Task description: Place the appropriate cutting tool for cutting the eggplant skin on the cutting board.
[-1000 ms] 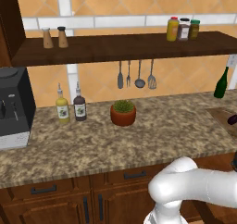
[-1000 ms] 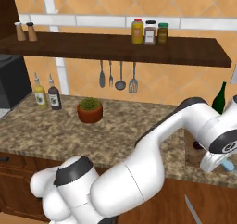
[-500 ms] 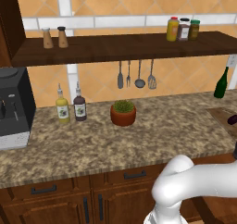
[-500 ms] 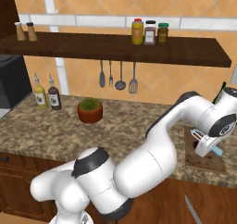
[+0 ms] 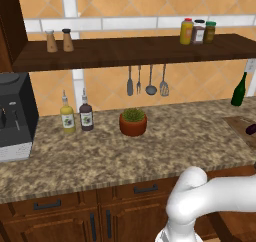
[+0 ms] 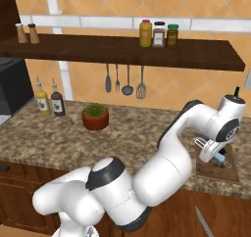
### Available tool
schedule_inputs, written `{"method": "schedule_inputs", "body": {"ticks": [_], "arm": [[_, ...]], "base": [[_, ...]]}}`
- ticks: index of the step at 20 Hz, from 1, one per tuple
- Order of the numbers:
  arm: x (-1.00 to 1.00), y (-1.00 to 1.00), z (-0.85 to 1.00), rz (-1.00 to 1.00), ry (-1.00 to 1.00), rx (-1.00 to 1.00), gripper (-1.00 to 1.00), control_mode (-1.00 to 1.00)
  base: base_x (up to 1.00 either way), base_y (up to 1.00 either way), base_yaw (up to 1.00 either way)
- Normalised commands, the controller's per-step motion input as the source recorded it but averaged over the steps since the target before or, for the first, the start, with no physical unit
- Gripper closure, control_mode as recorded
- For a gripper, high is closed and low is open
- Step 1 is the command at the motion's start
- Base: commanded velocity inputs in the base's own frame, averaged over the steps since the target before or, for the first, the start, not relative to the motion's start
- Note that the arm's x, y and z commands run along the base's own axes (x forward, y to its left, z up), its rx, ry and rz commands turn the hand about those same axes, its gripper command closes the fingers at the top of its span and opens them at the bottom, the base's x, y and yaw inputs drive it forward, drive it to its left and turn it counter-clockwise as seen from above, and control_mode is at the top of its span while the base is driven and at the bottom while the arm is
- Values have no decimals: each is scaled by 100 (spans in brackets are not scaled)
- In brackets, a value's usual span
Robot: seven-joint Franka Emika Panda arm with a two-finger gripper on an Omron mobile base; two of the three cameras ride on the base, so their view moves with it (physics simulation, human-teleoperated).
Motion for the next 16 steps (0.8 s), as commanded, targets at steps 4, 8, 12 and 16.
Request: {"method": "schedule_inputs", "body": {"ticks": [4, 8, 12, 16], "arm": [[43, -5, -9, 4, 1, 4, 100, -100], [38, -10, -25, 5, 2, 4, 100, -100], [19, -7, -54, 2, 6, 1, 100, -100], [15, -4, -47, 1, 4, 0, 100, -100]], "base": [[0, 0, 0], [0, 0, 0], [0, 0, 0], [0, 0, 0]]}}
